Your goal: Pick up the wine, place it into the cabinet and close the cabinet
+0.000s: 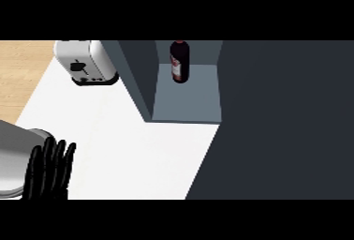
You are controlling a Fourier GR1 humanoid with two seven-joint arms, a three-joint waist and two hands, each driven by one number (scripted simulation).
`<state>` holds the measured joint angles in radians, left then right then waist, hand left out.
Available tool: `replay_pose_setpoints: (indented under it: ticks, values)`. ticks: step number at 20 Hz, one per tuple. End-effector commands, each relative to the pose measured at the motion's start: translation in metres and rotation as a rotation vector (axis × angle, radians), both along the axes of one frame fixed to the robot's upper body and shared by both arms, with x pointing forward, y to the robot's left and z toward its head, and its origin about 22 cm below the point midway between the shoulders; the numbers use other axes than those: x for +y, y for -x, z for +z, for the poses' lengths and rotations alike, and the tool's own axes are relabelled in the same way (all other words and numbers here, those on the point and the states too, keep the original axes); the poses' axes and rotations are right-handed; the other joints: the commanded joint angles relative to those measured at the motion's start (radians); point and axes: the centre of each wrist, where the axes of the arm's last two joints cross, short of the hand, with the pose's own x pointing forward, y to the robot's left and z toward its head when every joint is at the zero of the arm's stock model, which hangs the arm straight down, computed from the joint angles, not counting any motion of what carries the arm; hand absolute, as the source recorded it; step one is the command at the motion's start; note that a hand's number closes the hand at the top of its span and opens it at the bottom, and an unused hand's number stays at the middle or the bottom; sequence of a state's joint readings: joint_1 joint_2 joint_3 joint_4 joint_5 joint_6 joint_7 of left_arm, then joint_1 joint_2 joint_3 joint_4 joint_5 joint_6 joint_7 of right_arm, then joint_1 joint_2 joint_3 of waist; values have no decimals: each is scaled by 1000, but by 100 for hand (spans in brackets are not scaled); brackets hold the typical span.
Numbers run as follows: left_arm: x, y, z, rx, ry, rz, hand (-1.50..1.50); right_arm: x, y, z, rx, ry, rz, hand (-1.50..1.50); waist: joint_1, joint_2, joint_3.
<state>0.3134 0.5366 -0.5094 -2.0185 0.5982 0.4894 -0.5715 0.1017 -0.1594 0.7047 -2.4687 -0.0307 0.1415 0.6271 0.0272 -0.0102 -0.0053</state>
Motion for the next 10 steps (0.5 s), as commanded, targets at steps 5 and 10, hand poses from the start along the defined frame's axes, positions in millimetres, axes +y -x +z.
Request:
replay_pose_setpoints:
  ticks: [5, 10]
  values:
    - [40, 2, 26, -17, 4, 2, -150, 55, 13, 22, -26, -116, 153, 150, 11, 1, -1]
    - [60, 10, 23, -6, 1, -40, -150, 81, -7, 26, -43, -115, 96, 150, 26, 4, -1]
